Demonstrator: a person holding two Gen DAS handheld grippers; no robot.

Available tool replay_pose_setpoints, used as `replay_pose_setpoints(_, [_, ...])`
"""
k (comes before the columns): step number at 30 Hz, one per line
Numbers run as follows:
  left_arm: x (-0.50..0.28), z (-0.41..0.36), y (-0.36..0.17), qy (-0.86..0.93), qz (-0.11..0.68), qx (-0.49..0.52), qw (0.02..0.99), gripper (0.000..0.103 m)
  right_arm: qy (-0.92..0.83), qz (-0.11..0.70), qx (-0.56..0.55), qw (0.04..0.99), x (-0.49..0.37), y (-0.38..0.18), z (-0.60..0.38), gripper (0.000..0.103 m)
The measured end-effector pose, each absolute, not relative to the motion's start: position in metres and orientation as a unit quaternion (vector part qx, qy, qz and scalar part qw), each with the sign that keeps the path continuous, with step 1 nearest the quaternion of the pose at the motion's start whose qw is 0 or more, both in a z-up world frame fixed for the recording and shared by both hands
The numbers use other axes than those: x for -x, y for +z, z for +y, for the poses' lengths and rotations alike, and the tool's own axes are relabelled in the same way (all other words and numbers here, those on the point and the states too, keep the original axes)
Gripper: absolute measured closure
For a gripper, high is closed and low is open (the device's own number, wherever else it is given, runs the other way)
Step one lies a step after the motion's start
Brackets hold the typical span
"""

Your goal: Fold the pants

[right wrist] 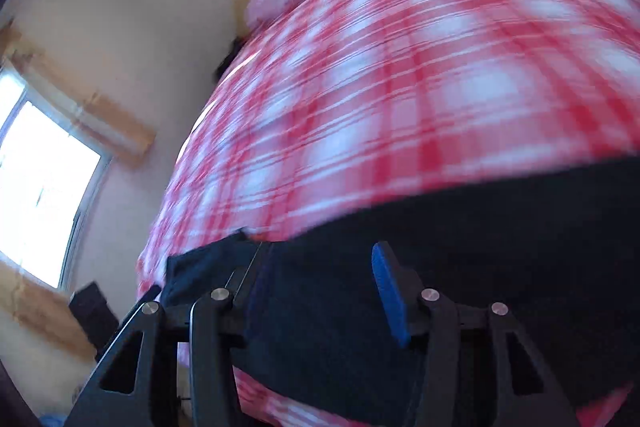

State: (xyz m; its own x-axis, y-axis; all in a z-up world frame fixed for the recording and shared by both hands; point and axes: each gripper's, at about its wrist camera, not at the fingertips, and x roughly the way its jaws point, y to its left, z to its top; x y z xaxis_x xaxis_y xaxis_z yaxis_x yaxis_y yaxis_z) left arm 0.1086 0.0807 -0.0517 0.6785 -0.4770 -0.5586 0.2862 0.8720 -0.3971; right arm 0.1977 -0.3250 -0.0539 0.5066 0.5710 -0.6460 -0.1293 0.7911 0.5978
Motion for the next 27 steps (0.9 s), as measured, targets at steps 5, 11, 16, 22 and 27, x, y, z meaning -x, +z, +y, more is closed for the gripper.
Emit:
replay_pose_setpoints(5, [-0.123, 0.024, -0.059, -0.263, 0.36, 0.082, 0.891, 0.005, 0.051, 0.388, -0.348, 0.852, -0.137, -0.057, -0.472, 0.051])
replay_pose_setpoints(11, [-0.135, 0.004, -0.073, -0.268, 0.384, 0.084, 0.88, 0.005, -0.022, 0.351, -0.376, 0.858, -0.122, -0.068, -0.539, 0.051])
replay_pose_setpoints(16, [-0.136, 0.011, -0.085, -0.26, 0.394, 0.113, 0.874, 0.004, -0.033, 0.346, -0.392, 0.852, -0.131, -0.084, -0.554, 0.051])
replay_pose_setpoints(22, [-0.138, 0.006, -0.086, -0.254, 0.398, 0.114, 0.874, 0.003, -0.012, 0.327, -0.393, 0.859, -0.135, -0.088, -0.555, 0.09])
replay_pose_setpoints(27, [-0.139, 0.008, -0.086, -0.262, 0.401, 0.111, 0.87, 0.003, -0.009, 0.31, -0.364, 0.878, -0.109, -0.069, -0.562, 0.1])
